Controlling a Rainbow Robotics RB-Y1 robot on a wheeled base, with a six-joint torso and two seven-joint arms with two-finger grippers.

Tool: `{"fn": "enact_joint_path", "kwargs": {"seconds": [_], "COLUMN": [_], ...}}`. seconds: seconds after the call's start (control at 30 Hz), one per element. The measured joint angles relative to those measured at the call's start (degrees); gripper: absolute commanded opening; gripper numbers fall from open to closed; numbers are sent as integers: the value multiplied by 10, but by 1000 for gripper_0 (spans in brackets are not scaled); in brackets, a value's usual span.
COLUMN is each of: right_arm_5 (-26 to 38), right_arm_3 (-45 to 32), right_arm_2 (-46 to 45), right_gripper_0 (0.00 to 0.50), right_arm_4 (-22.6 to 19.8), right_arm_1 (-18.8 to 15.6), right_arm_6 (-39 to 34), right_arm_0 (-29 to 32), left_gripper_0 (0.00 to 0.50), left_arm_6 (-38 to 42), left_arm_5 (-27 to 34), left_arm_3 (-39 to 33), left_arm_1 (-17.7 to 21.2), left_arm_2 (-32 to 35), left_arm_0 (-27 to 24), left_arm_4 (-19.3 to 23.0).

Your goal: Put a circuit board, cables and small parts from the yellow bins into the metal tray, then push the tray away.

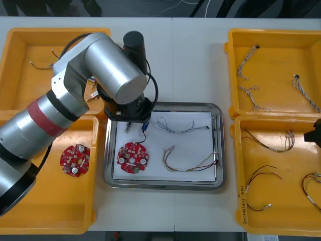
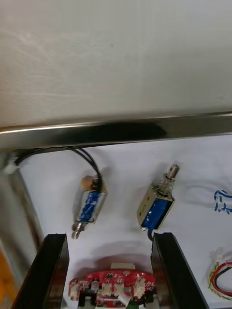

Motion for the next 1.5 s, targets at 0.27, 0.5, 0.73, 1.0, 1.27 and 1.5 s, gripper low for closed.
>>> {"fn": "enact_joint_path", "kwargs": {"seconds": [0.27, 0.5, 0.73, 1.0, 1.27, 1.5], "right_arm_5": [0, 0, 0, 0, 0, 0], "right_arm_3": [-45, -61, -62, -62, -55, -3], "right_arm_2": [39, 77, 98, 216, 372, 430], "right_gripper_0": [500, 500, 500, 500, 500, 500], "right_arm_4": [-21, -91, -155, -147, -99, -73], "right_arm_1": [-39, -56, -56, -56, -49, 14], "right_arm_6": [0, 0, 0, 0, 0, -1], "right_arm_0": [0, -13, -54, -129, -214, -267], "left_gripper_0": [500, 500, 500, 500, 500, 500], "left_arm_6": [0, 0, 0, -2, -28, -121], "left_arm_5": [82, 102, 103, 104, 104, 104], "left_arm_3": [-36, -77, -89, -94, -132, -184], "left_arm_1": [33, 85, 134, 179, 221, 261], "left_arm_2": [86, 131, 167, 209, 286, 349], "left_arm_0": [-6, -6, -7, 3, 72, 163], "left_arm_4": [43, 90, 115, 127, 145, 167]}}
